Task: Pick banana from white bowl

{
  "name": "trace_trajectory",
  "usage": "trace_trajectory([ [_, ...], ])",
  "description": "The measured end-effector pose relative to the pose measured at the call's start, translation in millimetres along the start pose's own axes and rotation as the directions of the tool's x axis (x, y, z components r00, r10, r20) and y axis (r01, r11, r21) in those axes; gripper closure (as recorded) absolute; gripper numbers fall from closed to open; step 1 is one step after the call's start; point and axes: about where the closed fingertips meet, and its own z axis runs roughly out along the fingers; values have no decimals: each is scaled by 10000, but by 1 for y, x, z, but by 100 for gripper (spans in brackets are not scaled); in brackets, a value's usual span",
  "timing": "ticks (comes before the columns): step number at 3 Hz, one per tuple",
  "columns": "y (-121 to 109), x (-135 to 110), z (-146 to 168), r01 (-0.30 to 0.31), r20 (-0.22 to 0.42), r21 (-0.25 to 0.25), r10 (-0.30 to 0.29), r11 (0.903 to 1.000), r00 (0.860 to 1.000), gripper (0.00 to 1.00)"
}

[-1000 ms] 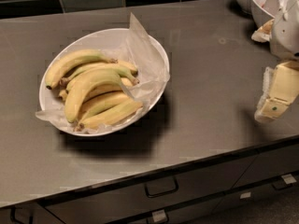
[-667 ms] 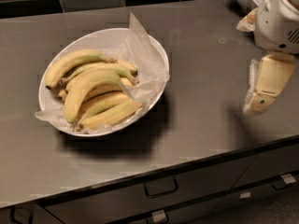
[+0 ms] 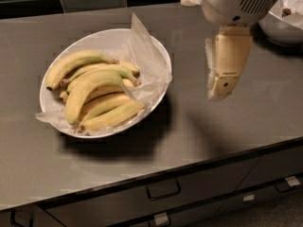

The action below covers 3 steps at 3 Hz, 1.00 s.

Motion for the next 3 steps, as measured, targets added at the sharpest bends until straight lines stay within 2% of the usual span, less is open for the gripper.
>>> trace_trajectory([
  [1, -5, -9, -1, 162, 67, 146, -163, 9998, 9998, 0],
  [2, -12, -34, 14, 748, 325, -47, -746, 9972, 9967, 0],
  [3, -16, -70, 31, 1707, 672, -442, -1675, 9843, 9836, 0],
])
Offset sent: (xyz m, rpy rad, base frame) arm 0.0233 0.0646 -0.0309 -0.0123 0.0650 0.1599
